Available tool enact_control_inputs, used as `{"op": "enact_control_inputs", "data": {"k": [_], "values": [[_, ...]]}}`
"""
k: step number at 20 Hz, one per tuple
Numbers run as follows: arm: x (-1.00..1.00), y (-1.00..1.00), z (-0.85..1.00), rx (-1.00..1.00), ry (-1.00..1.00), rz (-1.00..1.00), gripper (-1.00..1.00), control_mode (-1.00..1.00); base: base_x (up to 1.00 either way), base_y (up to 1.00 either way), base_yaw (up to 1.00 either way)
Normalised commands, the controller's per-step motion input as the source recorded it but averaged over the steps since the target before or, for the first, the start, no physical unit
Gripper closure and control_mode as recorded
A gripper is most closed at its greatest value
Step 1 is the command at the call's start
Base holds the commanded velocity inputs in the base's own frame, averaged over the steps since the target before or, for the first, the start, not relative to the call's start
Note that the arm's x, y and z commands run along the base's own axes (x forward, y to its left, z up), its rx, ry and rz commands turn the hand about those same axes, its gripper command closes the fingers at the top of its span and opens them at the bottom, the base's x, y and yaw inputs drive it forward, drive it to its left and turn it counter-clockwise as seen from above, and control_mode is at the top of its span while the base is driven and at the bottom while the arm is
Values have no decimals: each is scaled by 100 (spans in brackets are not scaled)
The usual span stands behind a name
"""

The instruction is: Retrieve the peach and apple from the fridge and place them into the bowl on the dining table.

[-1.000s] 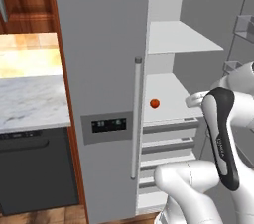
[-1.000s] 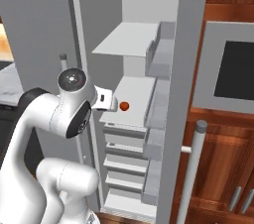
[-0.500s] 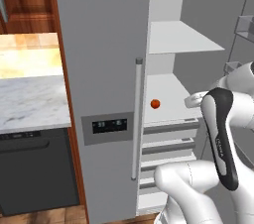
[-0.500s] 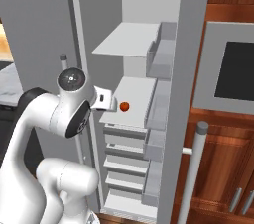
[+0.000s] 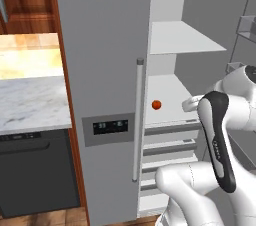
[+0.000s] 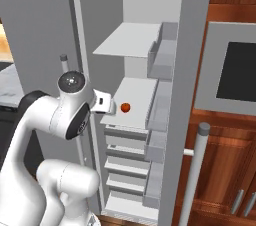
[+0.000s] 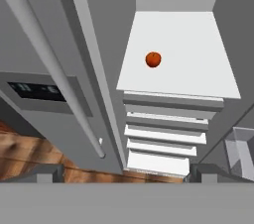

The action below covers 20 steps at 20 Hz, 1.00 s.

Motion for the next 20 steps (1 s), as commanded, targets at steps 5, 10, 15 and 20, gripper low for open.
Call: {"op": "enact_control_inputs", "data": {"k": [5,10,15,20], "values": [[47,-9,-61,3,4,0,-100,-100,0,0,0],[63,-7,-37,2,10,0,-100,-100,0,0,0],[47,-12,-5,3,20,0,-100,-100,0,0,0],[34,-30,-3,3,14,0,-100,-100,0,0,0]]}}
